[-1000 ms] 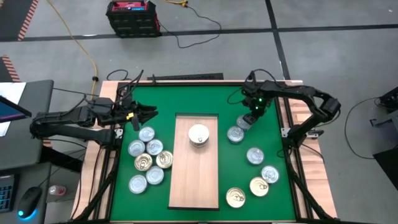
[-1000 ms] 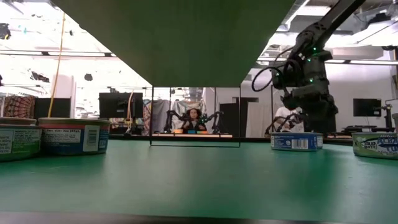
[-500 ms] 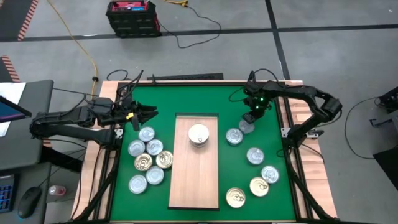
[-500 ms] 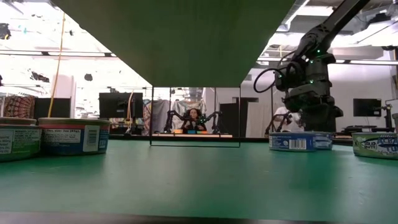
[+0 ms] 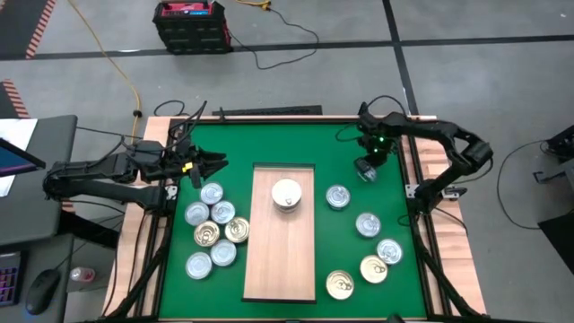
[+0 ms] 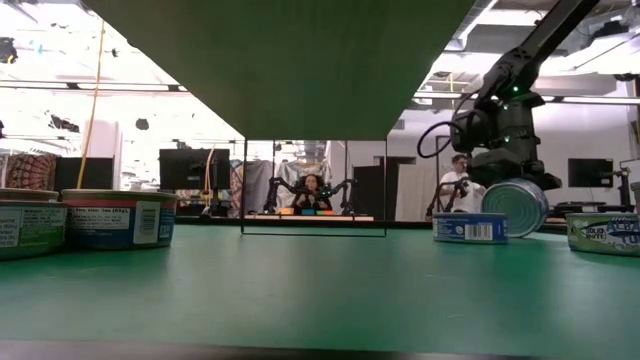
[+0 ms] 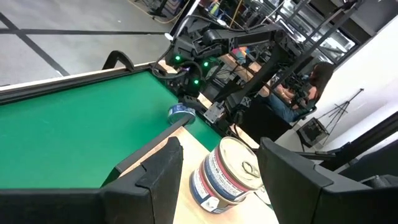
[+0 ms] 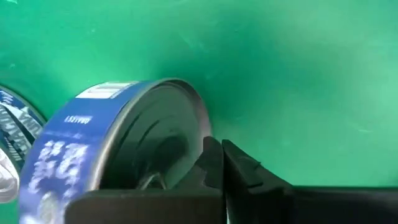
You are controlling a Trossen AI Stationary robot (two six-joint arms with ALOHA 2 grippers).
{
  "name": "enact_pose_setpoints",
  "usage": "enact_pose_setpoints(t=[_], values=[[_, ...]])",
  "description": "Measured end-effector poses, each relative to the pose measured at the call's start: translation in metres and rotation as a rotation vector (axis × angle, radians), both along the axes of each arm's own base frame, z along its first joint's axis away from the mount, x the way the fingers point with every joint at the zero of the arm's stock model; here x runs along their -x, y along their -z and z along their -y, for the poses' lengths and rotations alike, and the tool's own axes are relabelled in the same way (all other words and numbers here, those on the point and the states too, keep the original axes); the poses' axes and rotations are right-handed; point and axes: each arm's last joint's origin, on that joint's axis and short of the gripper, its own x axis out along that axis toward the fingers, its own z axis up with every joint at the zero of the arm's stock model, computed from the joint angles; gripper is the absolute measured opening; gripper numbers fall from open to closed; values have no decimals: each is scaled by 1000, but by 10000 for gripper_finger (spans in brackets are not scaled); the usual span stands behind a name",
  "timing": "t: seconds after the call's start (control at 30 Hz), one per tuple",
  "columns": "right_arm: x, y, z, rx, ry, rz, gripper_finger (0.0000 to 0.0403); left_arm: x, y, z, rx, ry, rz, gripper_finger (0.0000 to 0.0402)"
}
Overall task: Stack canned seafood by type on shelf
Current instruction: Put the blue tuna can on the shelf
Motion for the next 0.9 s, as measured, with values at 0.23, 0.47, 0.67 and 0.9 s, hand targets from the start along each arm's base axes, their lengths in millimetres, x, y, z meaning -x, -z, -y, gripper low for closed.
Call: enact_pose_setpoints(t=[0.23,0.47,0.67,0.9], values=[[-11,-52,14,152,-155,-70,69,1,0,-3,17,-105,10,200],[-28,-90,7,196,-305,15,124,-2,2,-5,-2,-198,-9,200],[-43,-96,-11,170,-409,32,253,-9,5,-6,-3,-197,-37,200],[-50,-84,-20,144,-371,2,349,-6,3,-4,-21,-143,-32,200]])
